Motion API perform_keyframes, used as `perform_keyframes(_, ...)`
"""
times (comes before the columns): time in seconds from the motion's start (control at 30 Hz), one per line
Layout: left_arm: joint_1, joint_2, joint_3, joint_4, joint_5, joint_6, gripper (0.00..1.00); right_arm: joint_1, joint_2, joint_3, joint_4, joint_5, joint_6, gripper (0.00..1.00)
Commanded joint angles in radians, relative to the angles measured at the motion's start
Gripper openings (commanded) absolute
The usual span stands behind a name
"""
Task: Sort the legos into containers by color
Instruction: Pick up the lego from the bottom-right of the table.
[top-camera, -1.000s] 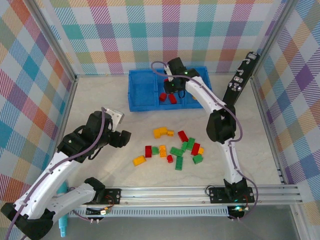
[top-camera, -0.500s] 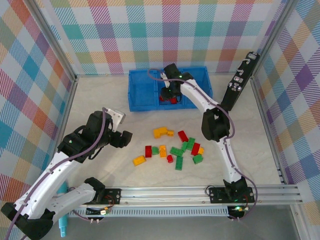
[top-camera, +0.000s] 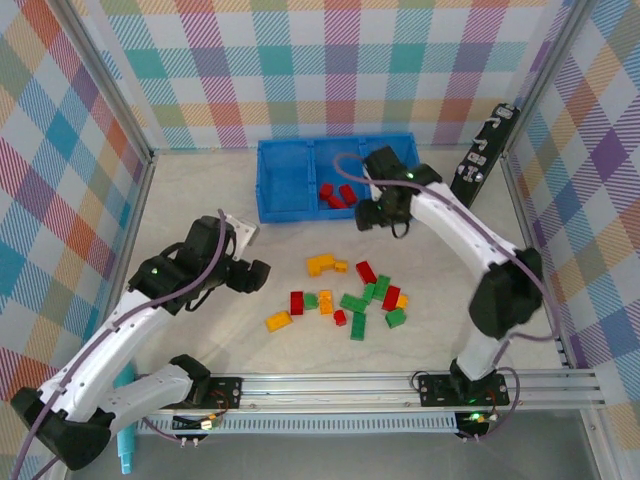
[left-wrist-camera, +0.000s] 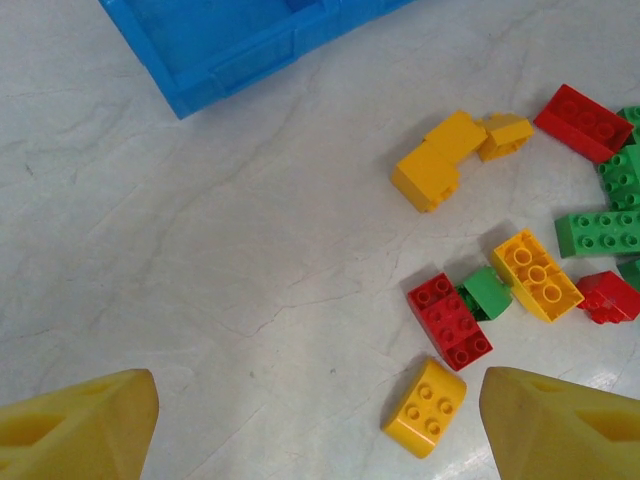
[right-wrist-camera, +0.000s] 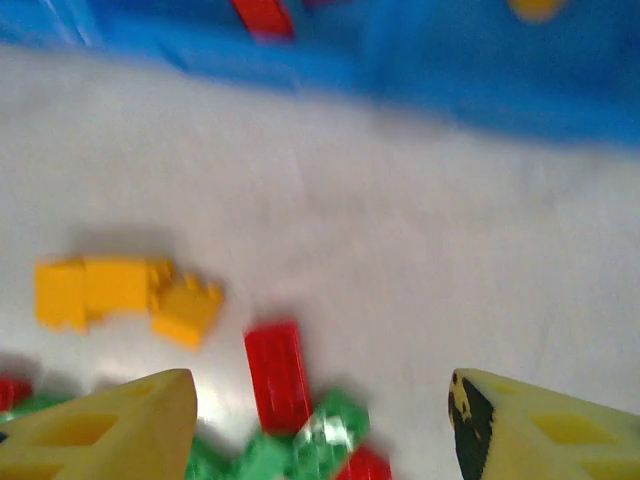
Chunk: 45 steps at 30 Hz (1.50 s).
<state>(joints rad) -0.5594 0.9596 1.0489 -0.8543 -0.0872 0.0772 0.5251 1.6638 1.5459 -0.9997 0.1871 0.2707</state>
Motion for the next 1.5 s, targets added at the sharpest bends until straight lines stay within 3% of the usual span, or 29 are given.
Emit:
perform_keyframes(0.0, 0.004, 0.024, 0.046, 0.013, 0.02, 0.021, 0.83, -0.003, -0.111, -0.184, -0.103, 0.039, 0.303, 0.69)
perform_keyframes(0.23, 0.004, 0.032, 0.036, 0.027, 0.022, 0.021, 0.83, -0.062, -0.404, -0.574, -0.005, -0.079, 0.574, 0.64)
perform_keyframes(0.43, 0.004, 0.044, 0.036, 0.031, 0.031, 0.019, 0.83, -0.103, -0.47, -0.76, 0.172, -0.226, 0.59, 0.63)
perform_keyframes(0.6, 0.004, 0.033, 0.034, 0.027, 0.023, 0.021, 0.83, -0.104, -0.489, -0.857, 0.337, -0.279, 0.58, 0.63)
perform_keyframes(0.9, 0.004, 0.048, 0.037, 0.027, 0.027, 0.022, 0.83, -0.111, -0.432, -0.881, 0.391, -0.26, 0.517, 0.62)
perform_keyframes(1.1, 0.004, 0.045, 0.037, 0.028, 0.021, 0.022, 0.83, -0.111, -0.38, -0.886, 0.405, -0.245, 0.508, 0.49)
perform_keyframes(1.47, 0.004, 0.048, 0.031, 0.034, 0.023, 0.021, 0.83, -0.115, -0.294, -0.883, 0.413, -0.225, 0.503, 0.35)
